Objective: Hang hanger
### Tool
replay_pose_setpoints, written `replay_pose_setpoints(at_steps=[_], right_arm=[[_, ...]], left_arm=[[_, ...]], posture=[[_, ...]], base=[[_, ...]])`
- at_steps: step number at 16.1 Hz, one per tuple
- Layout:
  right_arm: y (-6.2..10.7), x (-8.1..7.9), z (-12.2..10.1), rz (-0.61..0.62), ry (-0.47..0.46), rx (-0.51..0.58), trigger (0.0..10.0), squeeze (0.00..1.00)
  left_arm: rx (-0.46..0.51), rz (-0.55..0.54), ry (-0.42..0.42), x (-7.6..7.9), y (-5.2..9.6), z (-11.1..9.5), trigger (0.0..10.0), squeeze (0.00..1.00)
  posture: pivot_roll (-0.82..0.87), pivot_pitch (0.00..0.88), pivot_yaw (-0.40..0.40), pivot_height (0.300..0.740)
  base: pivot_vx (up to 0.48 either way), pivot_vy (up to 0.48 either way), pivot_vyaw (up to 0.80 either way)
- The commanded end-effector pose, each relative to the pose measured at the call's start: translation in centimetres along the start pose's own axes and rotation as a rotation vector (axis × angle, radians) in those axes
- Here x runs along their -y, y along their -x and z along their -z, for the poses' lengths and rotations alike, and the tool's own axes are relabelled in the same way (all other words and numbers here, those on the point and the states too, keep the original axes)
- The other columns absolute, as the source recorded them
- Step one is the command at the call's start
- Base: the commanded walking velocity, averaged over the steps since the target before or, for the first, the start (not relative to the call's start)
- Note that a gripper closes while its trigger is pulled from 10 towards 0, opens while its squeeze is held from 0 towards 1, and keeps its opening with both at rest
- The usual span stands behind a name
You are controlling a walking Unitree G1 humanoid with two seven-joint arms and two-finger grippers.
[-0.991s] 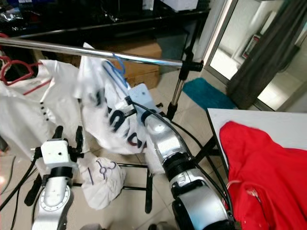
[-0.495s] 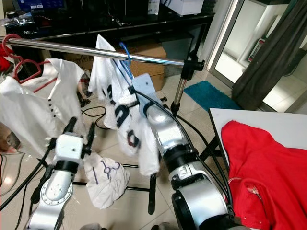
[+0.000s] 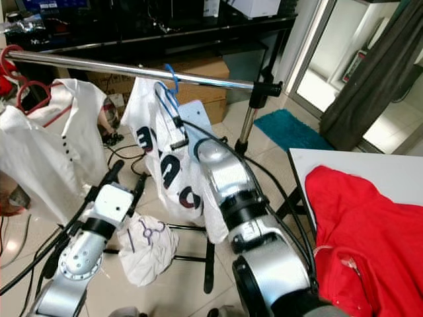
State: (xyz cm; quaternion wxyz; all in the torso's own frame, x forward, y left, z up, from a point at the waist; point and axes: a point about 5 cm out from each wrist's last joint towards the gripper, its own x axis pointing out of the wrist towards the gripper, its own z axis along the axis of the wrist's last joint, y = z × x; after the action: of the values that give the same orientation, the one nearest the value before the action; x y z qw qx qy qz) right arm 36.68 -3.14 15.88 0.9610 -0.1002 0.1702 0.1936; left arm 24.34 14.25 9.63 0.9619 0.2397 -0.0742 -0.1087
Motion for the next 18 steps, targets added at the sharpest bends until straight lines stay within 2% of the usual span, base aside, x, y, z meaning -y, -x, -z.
replay_pose_setpoints(at_steps=[1, 4, 6, 9, 13, 15, 18], right_arm=[[0.4, 0.5, -1.8, 0.008, -0.021, 0.043, 10.0, 0.00], [0.8, 0.4, -2.6, -0.004, -0.003, 0.018, 10.0, 0.00], [0.9, 0.1, -2.1, -0.026, 0.040, -0.033, 10.0, 0.00], [0.9, -0.2, -0.7, -0.049, 0.068, -0.105, 10.0, 0.00], [0.8, -0.3, 0.7, -0.052, 0.021, -0.198, 10.0, 0.00], [0.9, 0.0, -0.4, -0.032, -0.057, -0.169, 10.0, 0.00], [1.1, 0.1, -1.8, -0.030, -0.066, -0.114, 10.0, 0.00]], left_arm=[[0.012, 0.027, -0.001, 0.3, -0.2, -0.7, 10.0, 0.00], [0.035, 0.096, -0.086, 0.6, -0.8, -1.8, 10.0, 0.00], [0.020, 0.137, -0.132, 0.9, -0.8, -1.9, 10.0, 0.00], [-0.009, 0.161, -0.148, 1.1, -0.6, -1.6, 10.0, 0.00], [-0.029, 0.176, -0.150, 1.3, -0.5, -1.6, 10.0, 0.00], [-0.032, 0.180, -0.151, 1.4, -0.5, -1.6, 10.0, 0.00], [-0.031, 0.181, -0.150, 1.4, -0.6, -1.7, 10.0, 0.00]], posture=[[0.12, 0.039, -0.070, 0.740], [0.12, 0.038, -0.076, 0.740], [0.12, 0.038, -0.078, 0.740], [0.12, 0.037, -0.083, 0.740], [0.13, 0.037, -0.091, 0.740], [0.13, 0.038, -0.091, 0.740], [0.13, 0.038, -0.090, 0.740]], base=[[0.000, 0.000, 0.00], [0.000, 0.000, 0.00], [0.000, 0.000, 0.00], [0.000, 0.000, 0.00], [0.000, 0.000, 0.00], [0.000, 0.000, 0.00], [0.000, 0.000, 0.00]])
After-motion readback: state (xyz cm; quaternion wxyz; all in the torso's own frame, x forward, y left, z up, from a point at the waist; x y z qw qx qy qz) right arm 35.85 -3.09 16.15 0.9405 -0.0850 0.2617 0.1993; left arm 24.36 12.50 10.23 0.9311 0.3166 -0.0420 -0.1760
